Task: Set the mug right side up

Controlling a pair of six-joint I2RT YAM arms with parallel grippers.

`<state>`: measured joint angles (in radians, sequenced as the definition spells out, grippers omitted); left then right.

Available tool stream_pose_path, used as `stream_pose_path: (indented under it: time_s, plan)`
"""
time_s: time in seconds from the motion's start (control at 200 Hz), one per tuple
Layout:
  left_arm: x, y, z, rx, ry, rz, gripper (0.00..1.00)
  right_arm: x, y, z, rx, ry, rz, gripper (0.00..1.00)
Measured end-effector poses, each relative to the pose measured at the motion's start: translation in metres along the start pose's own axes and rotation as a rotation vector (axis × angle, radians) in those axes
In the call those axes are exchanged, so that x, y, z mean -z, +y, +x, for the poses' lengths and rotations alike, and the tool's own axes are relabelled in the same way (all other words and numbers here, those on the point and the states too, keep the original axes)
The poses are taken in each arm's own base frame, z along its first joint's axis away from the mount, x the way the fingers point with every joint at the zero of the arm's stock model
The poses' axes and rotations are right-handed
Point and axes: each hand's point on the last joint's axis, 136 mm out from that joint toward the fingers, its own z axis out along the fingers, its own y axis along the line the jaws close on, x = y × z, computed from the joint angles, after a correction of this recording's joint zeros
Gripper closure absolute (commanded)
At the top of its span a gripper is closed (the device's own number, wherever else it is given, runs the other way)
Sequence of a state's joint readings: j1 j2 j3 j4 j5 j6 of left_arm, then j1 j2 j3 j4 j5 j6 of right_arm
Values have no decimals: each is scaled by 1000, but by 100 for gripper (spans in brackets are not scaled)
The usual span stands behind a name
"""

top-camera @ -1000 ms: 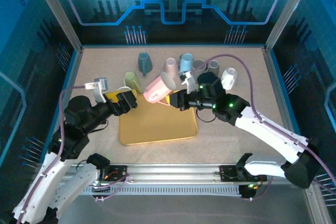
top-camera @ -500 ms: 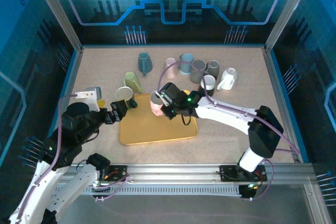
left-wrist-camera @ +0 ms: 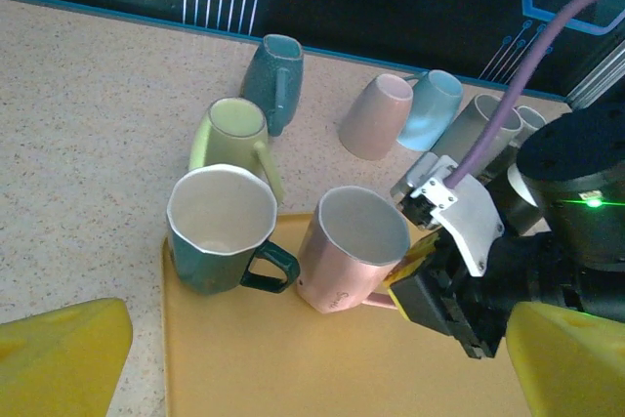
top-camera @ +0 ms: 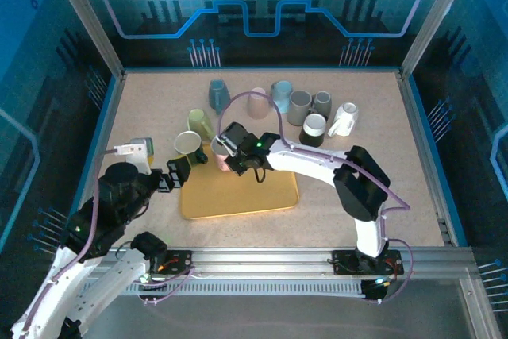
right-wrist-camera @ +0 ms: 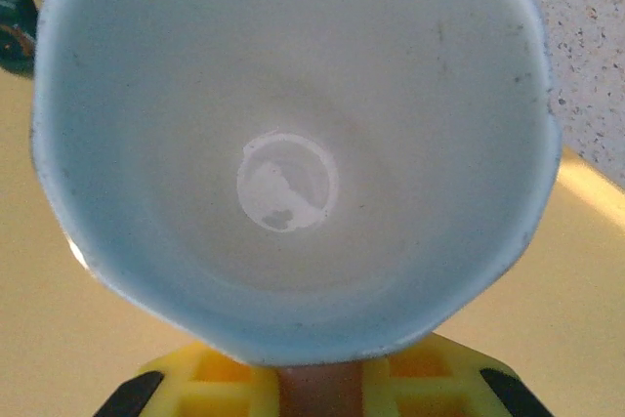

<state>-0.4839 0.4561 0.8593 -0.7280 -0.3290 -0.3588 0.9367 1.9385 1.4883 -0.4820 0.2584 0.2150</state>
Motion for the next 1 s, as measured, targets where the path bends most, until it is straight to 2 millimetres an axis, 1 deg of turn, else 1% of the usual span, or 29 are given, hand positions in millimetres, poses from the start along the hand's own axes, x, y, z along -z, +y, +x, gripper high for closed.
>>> stream_pose_path:
  time_s: [0.205,0.435,0.55,0.645,0.74,0.81,0.91,1.0]
  plan:
    - [-2,3,3,-4,2,-13,1,-13,4,-14,4,-17,-3,100]
    - [-1,3,3,-4,-1,-16,1,-22,6,-25,1,-39,2,92]
    - [-1,4,3,-4,-2,-19,1,-24,6,-28,-1,-50,4,85]
    - [-2,5,3,-5,-1,-23,1,-24,6,-28,-2,-50,4,74]
    - [-3,5,5,-6,2,-25,1,-24,6,-29,3,-55,4,67]
    - [-4,5,5,-6,2,-25,1,-24,6,-31,3,-60,4,59]
    - [-4,5,5,-5,0,-24,1,-22,6,-32,4,-73,4,54]
    - [-4,5,5,-5,1,-24,1,-13,5,-34,3,-91,2,52]
